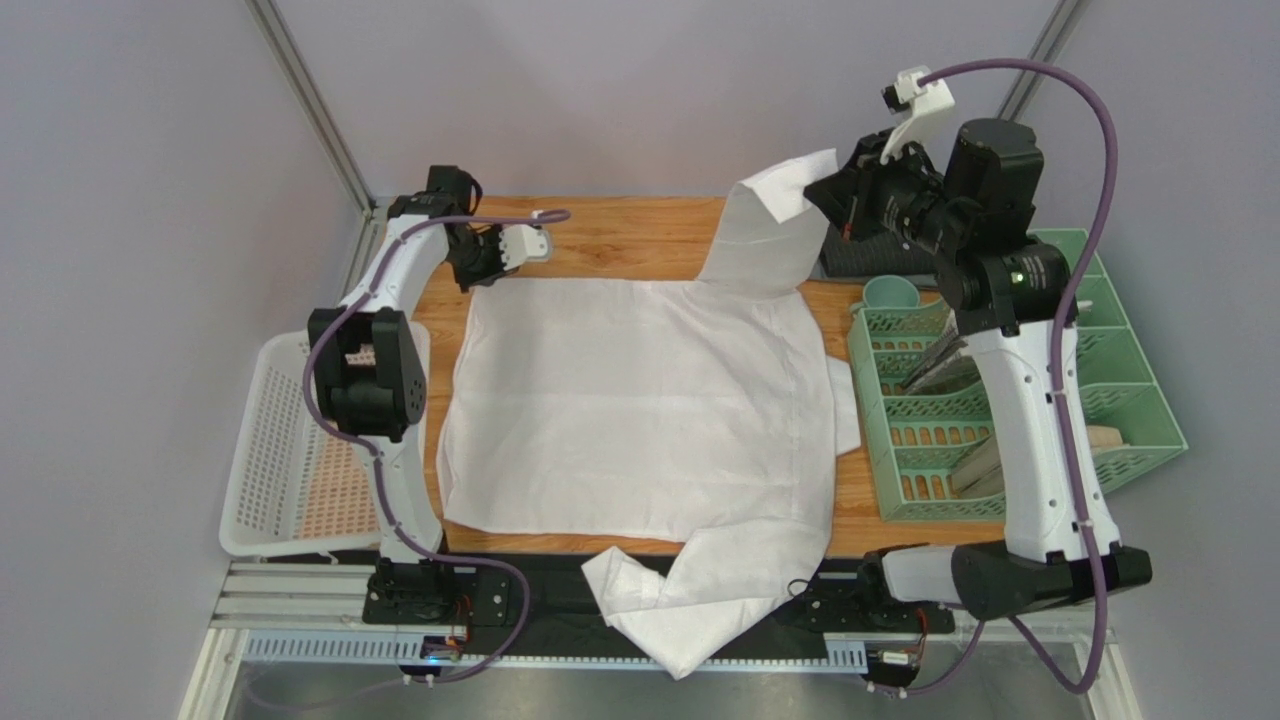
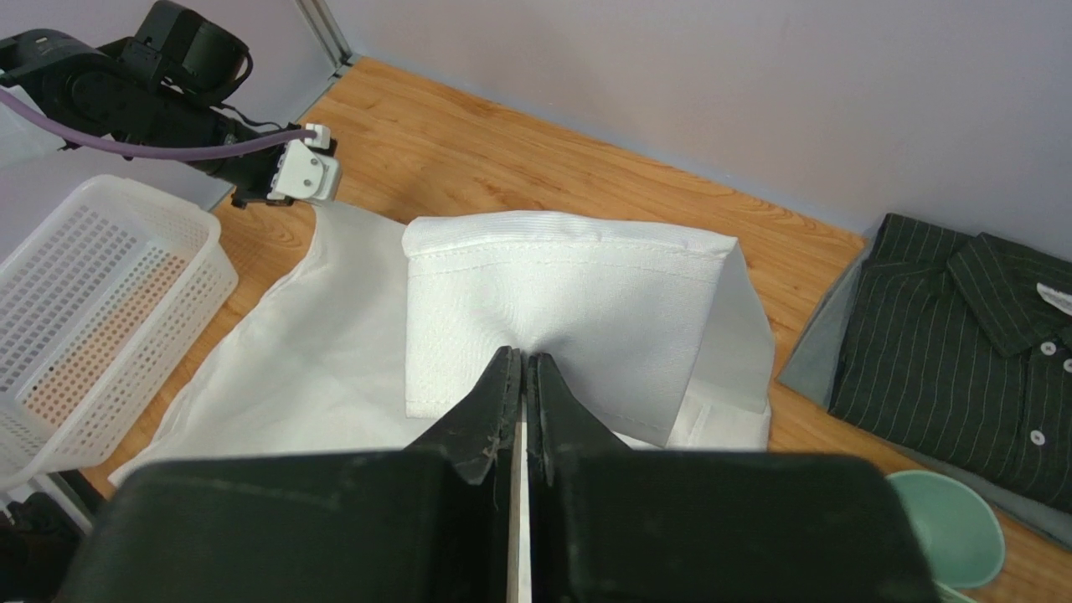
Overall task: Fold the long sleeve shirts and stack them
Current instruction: Fold the shirt
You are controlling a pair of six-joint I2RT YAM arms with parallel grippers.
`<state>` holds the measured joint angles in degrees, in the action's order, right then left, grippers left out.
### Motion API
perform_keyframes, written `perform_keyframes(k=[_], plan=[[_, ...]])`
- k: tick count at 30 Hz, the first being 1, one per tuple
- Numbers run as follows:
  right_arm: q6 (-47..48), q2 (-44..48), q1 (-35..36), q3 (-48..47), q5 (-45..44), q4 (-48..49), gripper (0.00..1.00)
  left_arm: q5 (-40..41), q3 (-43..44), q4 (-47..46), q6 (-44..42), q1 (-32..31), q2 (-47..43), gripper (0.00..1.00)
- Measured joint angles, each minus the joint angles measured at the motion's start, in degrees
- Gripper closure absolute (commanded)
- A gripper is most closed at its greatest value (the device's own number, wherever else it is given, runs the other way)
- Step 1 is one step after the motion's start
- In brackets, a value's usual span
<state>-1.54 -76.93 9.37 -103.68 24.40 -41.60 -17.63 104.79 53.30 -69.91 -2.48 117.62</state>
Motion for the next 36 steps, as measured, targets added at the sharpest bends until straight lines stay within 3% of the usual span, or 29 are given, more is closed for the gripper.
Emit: perform_keyframes(k=[10,21,29,36], plan=[[-0.42,18.53,0.00,10.51,2.08,-4.04,1.00,-0.04,-19.39,-5.46,-3.10,0.24,-11.69,1.00],[-6.75,39.50,0.00,24.98,6.62,-9.90,1.00,-0.11,-28.70,-11.13,-5.73,0.33,-17.94,1.00],[-11.96,47.65,0.00,34.18,7.96,-15.61,1.00,-0.26,-38.62,-12.90,-11.61,0.37,-25.46,1.00],[-13.11,52.41,-0.24,37.42,12.07,-18.69,1.00,2.56,-44.96,-16.22,-16.15,0.37,-24.24,1.00]])
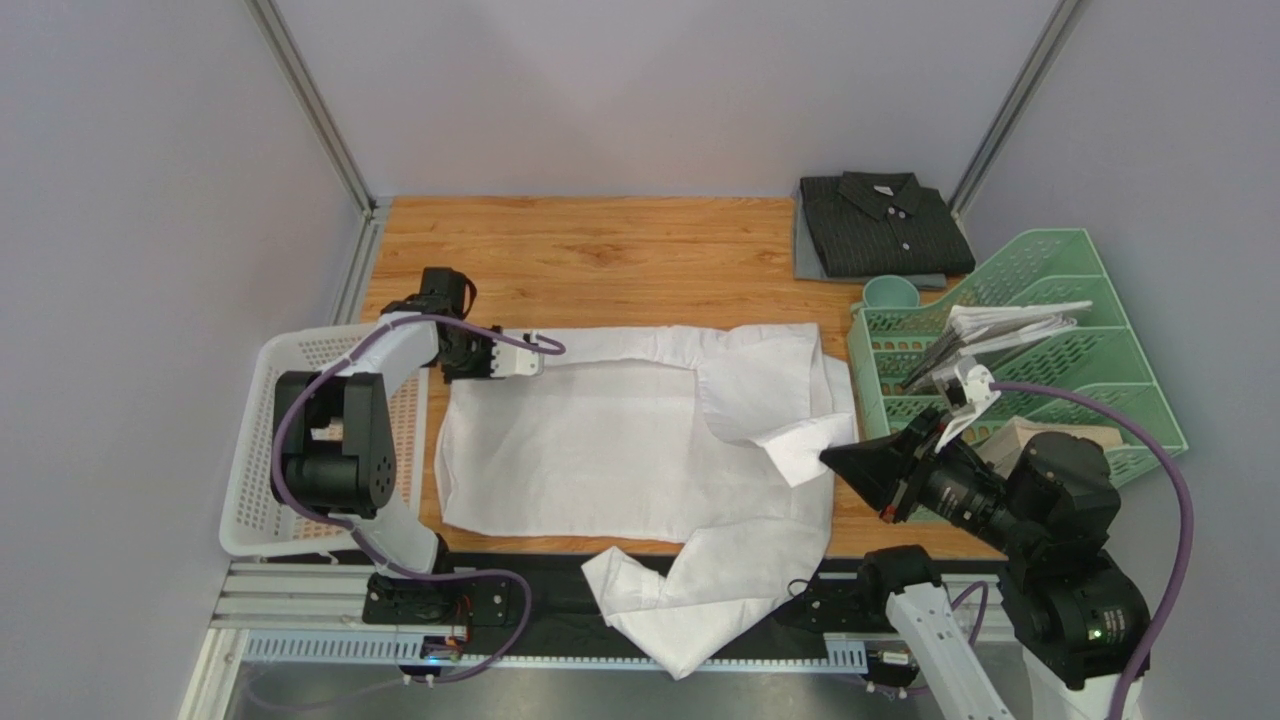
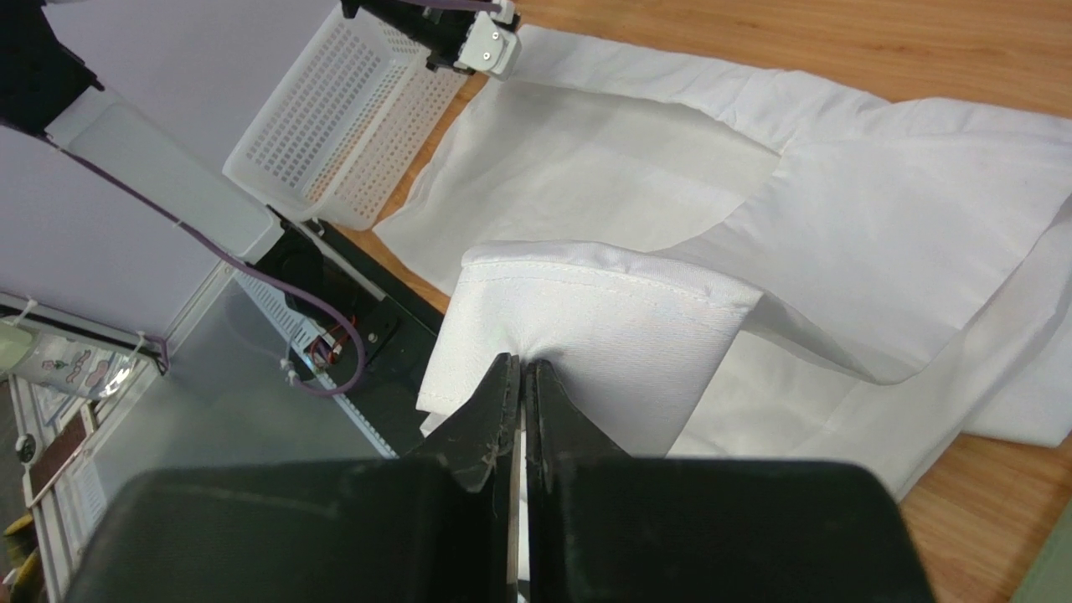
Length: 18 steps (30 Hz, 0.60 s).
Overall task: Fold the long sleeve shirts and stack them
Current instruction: Fold the shirt
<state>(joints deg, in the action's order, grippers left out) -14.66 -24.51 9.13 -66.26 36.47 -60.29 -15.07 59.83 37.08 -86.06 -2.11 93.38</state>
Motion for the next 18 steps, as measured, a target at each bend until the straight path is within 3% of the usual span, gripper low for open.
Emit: perform_keyframes(k=[7,13,18], plan=[[0.59,3.48,-0.35,5.22,2.29,-3.61,1.00,2.21,-0.37,-3.41,-1.95,0.00,2.43,1.00],[2.58,5.55,-0.46,5.35,4.63,-6.69,1.00,1.86,-0.52,-3.28,-3.04,0.00,2.01,0.81],[4.46,8.31,-1.11,4.96,7.06,-8.28,1.00,-2.51,-1.05,-0.55,-1.84,0.02,-4.24,0.69]])
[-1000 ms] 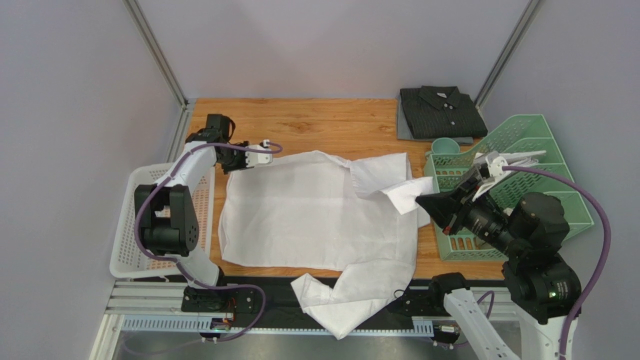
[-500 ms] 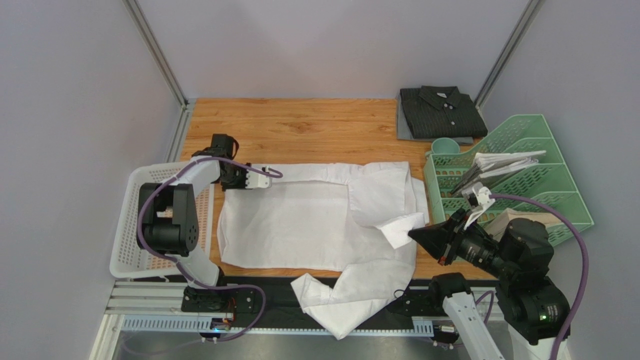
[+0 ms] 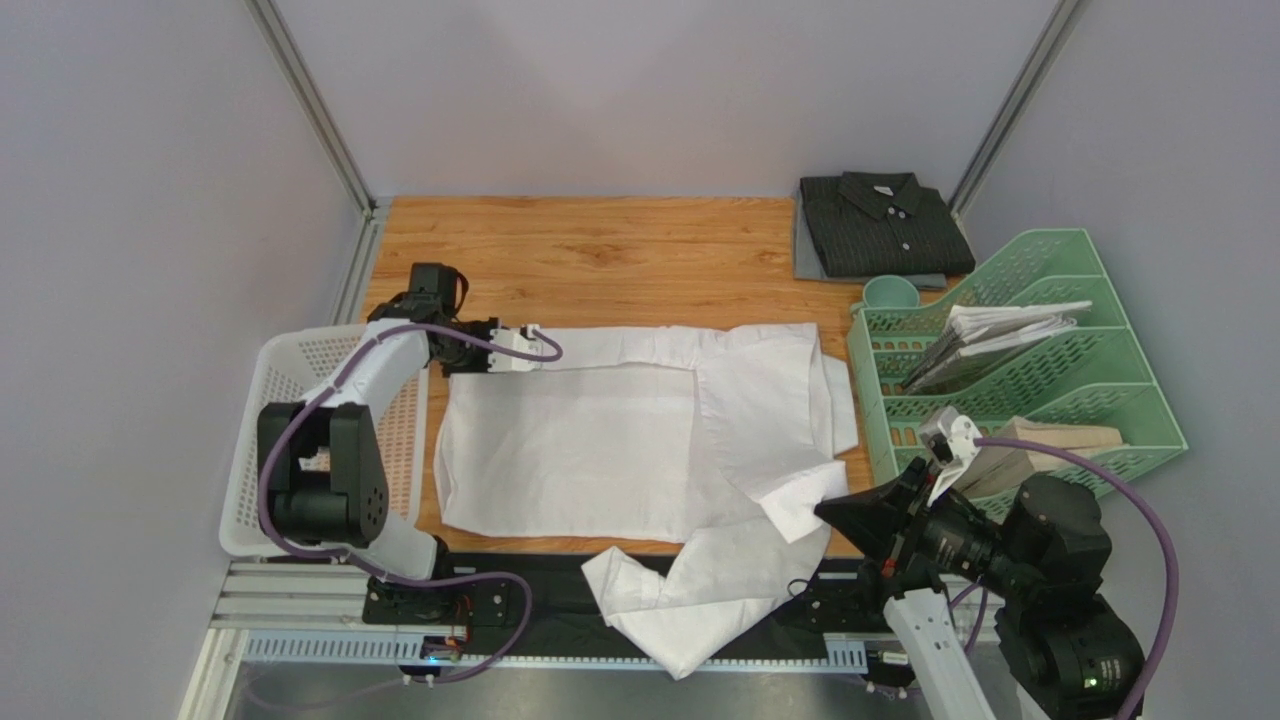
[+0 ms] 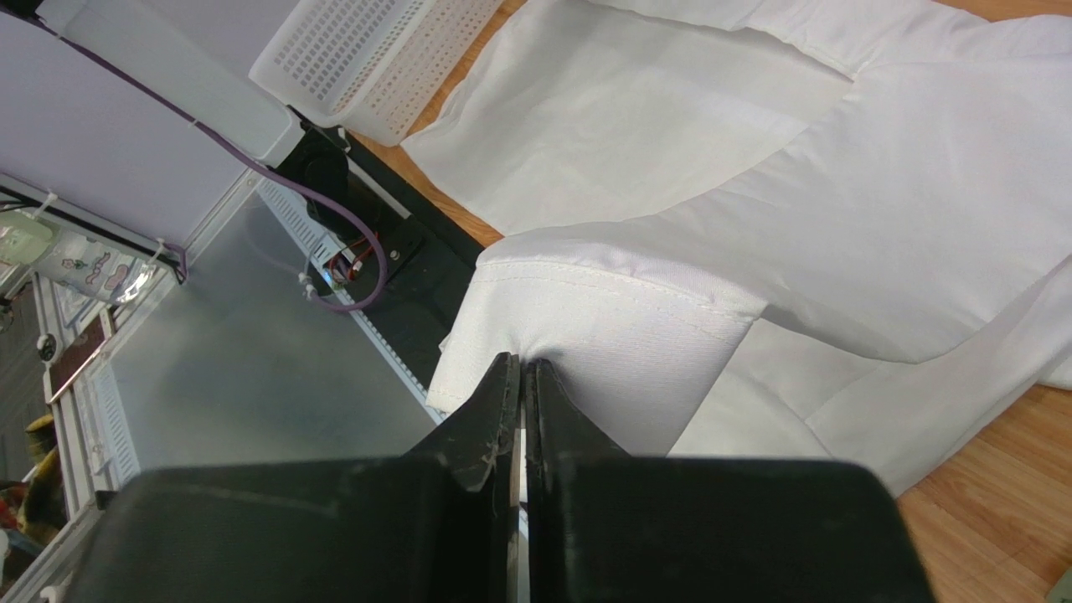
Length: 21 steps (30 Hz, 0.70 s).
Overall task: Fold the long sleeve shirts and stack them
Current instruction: Fold the shirt
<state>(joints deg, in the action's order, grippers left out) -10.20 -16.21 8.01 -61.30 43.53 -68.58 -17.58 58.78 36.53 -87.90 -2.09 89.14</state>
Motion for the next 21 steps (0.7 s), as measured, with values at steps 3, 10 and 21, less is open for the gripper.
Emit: perform_keyframes(k=[3,10,21], plan=[[0.83,0.83,-0.59,-0.68,0.79,-0.83,1.00,-2.56,1.38,1.33,3.26,-0.35,-3.19,0.68],[1.53,-0.13,-2.10,-4.61,2.47,-0.61,1.00,-3.54,6.93,0.92,9.81,-2.84,2.38,0.66],[6.60,-1.07,-4.83,-9.29,4.63,-2.71,1.00,-1.05,9.29,5.75,9.55,-3.93,12.07,0.59]])
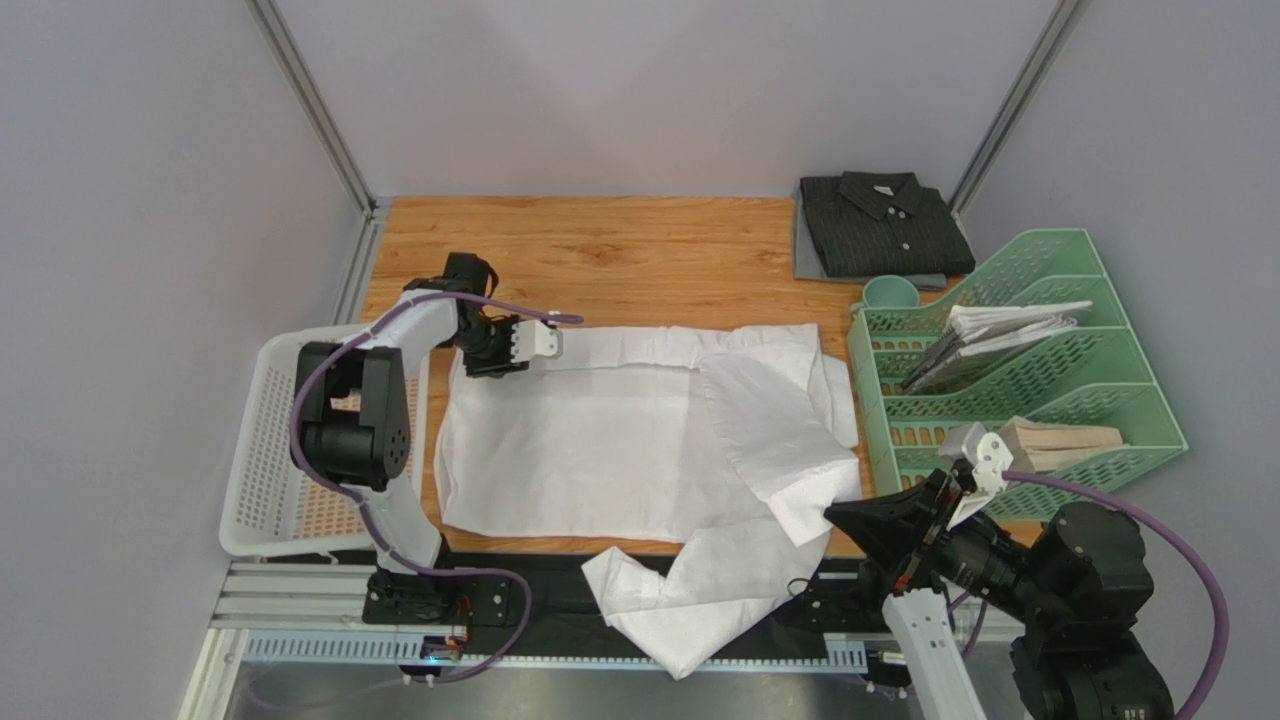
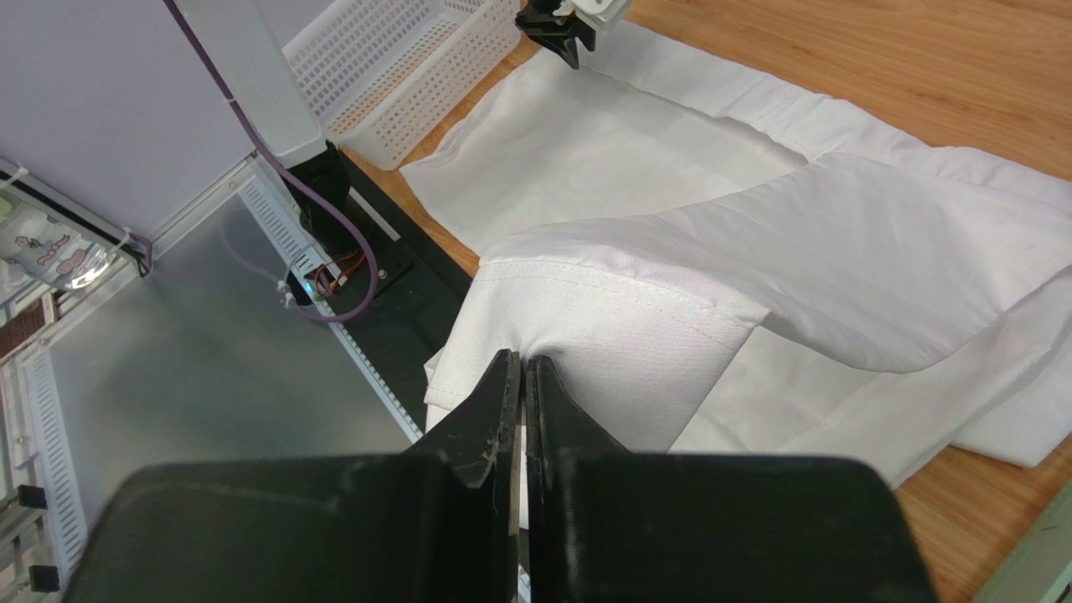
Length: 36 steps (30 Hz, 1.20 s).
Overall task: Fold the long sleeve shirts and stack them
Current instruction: Fold the shirt
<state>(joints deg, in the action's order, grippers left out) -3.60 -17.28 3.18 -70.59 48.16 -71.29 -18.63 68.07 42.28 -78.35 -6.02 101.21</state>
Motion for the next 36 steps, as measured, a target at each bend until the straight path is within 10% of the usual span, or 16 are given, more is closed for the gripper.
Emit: perform_keyframes(k=[11,19,26,36], plan=[[2.34,-0.94,-0.26,0.00,-0.11,-3.08,1.00,5.09,-0.22,-0.46,-2.12,0.00,2.23,1.00],[4.81,-2.23,-0.26,-3.54,-1.42,-5.95,1.00,6.91,-1.05,0.20,-5.57,0.55,0.66,1.00],[6.47,-2.67,-0.26,-4.31,-2.19,-6.12,1.00,6.25,-0.57,2.29,-6.60,1.27,-1.38,0.68],[6.45,-3.58,-0.26,-2.16,-3.13,-6.14,1.00,8.96,-0.94,-2.54,-6.40,0.90,2.47,0.64]])
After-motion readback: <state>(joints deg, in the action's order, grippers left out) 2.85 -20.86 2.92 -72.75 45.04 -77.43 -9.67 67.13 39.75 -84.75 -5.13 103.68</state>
